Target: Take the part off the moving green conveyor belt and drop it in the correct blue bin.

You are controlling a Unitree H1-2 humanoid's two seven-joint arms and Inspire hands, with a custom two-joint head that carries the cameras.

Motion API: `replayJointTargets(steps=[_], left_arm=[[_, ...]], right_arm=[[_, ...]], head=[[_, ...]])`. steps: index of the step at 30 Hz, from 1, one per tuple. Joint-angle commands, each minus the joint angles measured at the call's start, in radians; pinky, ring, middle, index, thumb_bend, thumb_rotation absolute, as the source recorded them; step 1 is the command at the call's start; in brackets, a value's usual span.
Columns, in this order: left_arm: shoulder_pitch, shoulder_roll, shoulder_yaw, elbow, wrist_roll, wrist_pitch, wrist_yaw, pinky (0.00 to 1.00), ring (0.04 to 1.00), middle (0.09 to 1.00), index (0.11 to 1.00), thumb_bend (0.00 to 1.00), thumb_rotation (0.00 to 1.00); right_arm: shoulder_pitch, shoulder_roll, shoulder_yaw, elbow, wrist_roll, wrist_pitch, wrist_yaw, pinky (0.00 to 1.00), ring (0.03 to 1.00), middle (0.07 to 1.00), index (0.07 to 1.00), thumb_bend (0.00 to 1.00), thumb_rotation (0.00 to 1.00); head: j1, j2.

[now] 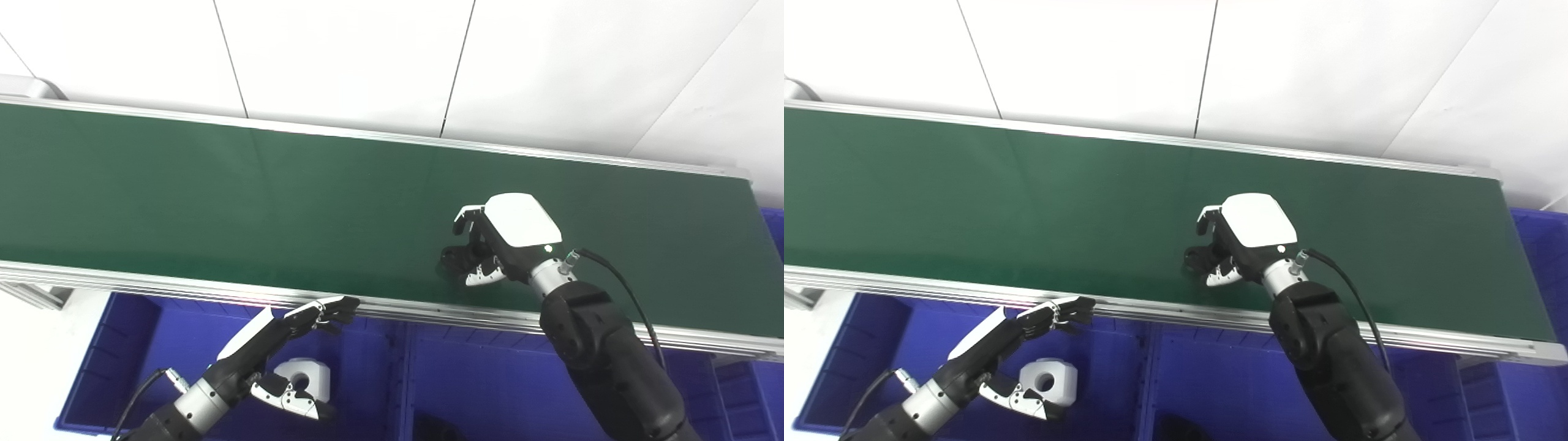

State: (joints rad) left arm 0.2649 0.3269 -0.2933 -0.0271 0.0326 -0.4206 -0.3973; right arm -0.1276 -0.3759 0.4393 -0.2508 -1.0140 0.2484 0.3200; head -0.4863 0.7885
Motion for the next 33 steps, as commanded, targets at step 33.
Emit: replayJointTargets(steps=[33], left_arm=[[0.018, -0.039, -0.013, -0.16, 0.043, 0.105, 0.015, 0.7, 0.784, 0.839, 0.857, 0.72, 0.21]], right_arm=[[0.601, 0.189, -0.076, -0.425, -0.038, -0.078, 0.046, 0.15, 0.419, 0.49, 0.487, 0.52, 0.0]], head=[[0.107, 0.118]])
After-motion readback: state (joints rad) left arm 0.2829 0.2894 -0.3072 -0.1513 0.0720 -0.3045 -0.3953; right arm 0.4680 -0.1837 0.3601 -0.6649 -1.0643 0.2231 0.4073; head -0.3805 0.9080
